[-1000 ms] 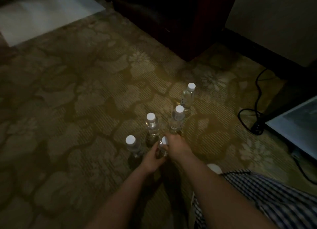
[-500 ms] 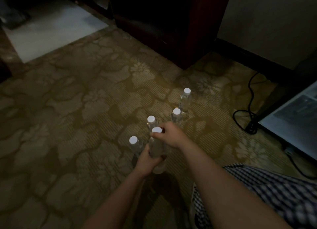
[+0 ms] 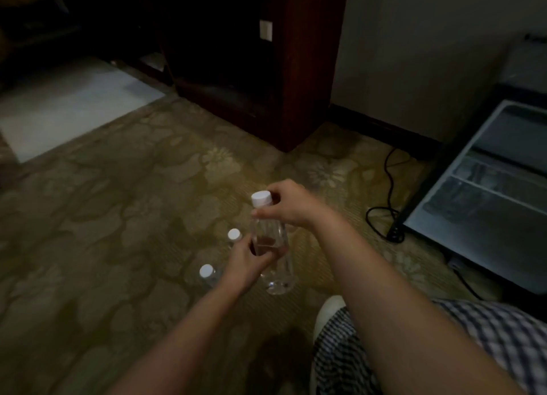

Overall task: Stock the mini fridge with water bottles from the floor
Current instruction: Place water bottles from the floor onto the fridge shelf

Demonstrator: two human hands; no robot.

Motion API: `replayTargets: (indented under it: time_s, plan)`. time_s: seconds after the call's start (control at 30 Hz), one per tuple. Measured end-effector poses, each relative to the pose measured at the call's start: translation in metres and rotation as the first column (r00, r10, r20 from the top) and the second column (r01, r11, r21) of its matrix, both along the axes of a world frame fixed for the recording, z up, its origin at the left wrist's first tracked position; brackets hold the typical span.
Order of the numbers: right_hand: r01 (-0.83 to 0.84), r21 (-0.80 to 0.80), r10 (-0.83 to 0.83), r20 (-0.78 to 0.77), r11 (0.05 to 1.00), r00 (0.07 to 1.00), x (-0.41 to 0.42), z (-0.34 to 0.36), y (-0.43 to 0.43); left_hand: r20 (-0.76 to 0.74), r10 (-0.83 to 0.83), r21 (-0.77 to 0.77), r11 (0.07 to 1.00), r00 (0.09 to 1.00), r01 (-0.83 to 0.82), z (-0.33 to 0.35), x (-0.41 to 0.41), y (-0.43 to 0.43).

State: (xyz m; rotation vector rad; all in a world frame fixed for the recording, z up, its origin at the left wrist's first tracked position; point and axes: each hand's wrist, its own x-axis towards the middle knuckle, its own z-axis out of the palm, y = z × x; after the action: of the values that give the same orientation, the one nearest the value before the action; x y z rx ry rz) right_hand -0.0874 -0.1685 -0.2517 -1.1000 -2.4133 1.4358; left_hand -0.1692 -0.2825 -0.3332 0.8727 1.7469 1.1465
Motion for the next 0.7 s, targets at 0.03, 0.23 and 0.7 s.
replayTargets:
  time_s: [0.03, 0.23, 0.7]
  plan:
    - [0.002, 0.012, -0.003, 0.018, 1.000, 1.000, 0.007, 0.010, 0.003, 0.008, -0.018, 0.012, 1.000, 1.000, 0.018, 0.010, 0.005, 0.005]
    - [0.044, 0.073, -0.048, 0.046, 0.996, 0.998, 0.063, 0.066, 0.015, -0.012, -0.157, 0.086, 0.984, 0.987, 0.158, 0.065, 0.043, 0.039]
    - [0.349, 0.325, -0.314, -0.156, 0.879, 0.936, 0.269, 0.119, 0.041, -0.225, -0.561, 0.157, 0.786, 0.797, 0.598, 0.133, 0.203, 0.131]
